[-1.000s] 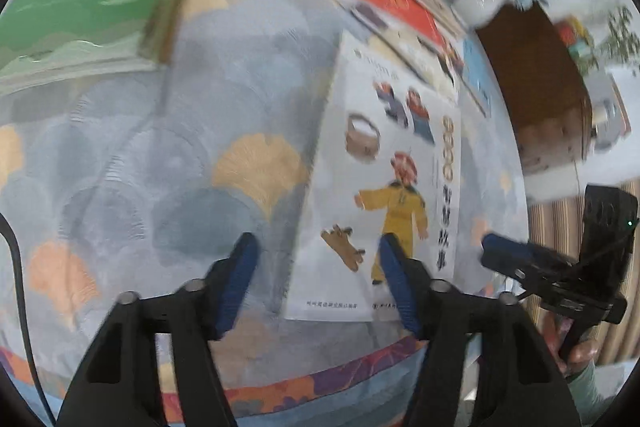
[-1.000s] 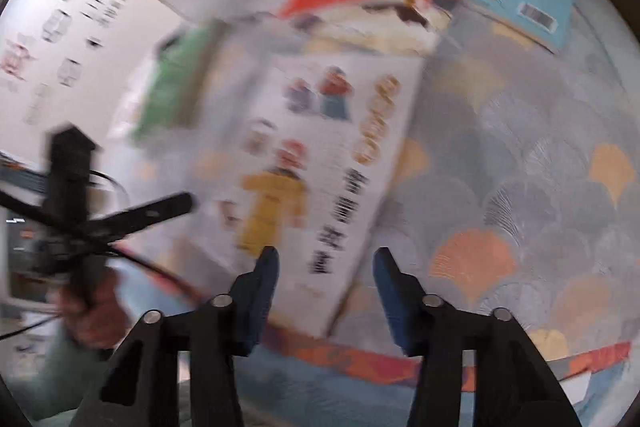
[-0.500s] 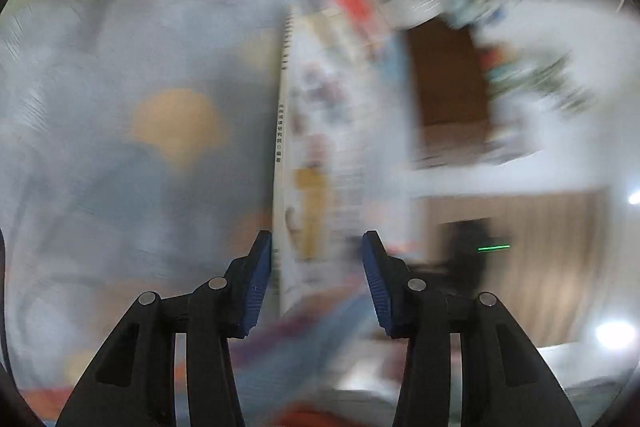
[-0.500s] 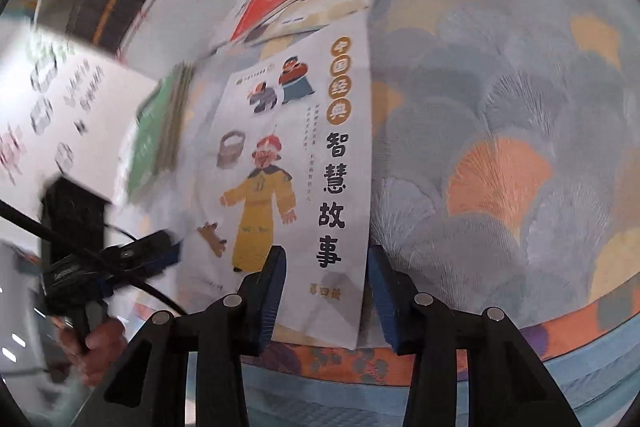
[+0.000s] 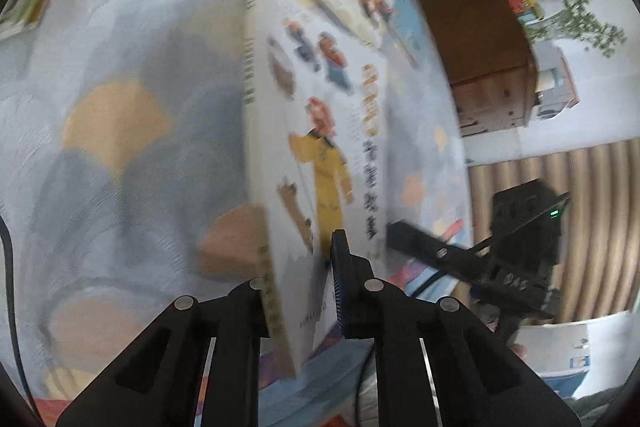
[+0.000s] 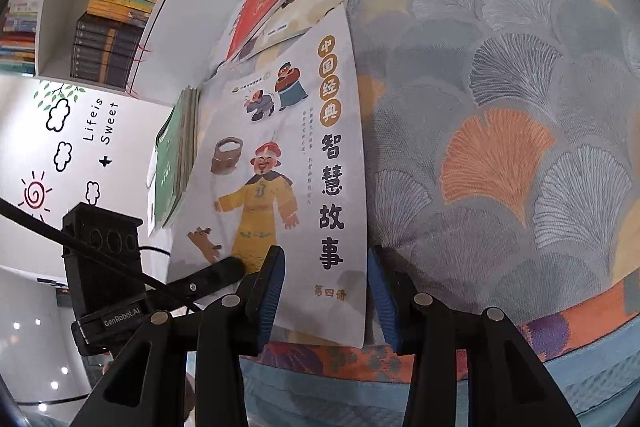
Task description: Organize books
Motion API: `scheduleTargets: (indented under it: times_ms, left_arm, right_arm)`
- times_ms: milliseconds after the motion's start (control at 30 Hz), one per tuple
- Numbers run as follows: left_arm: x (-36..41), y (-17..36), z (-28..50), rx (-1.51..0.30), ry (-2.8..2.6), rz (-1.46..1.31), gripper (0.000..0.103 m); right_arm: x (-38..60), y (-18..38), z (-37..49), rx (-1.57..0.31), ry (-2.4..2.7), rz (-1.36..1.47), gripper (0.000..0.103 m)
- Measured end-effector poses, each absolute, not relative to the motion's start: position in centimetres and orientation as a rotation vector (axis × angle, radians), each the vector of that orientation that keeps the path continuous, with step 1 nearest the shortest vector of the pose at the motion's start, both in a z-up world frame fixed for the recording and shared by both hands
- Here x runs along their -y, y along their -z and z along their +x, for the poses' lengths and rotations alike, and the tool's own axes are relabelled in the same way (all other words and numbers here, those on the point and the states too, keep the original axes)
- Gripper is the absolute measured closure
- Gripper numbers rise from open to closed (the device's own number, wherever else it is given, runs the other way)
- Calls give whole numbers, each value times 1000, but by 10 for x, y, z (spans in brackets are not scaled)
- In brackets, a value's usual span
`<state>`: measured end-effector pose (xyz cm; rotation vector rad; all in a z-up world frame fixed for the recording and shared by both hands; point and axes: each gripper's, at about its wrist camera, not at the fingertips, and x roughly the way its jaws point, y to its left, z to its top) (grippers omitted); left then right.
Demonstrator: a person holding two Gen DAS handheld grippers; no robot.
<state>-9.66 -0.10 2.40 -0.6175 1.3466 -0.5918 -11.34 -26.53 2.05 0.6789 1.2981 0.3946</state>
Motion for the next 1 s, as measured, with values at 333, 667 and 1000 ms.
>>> scheduleTargets:
  times_ms: [333, 667, 1000]
  left_arm:
    - [-22, -34, -74, -1330, 717, -958, 93]
    - [-45, -16, -74, -1310, 712, -1202, 93]
    - [-41, -56, -69, -1256, 716, -960, 93]
  right_arm:
    - [293, -20, -106, -1292, -409, 851, 47]
    - [255, -8, -83, -1290, -540, 985, 53]
    - [215, -76, -85, -1189, -495, 500, 58]
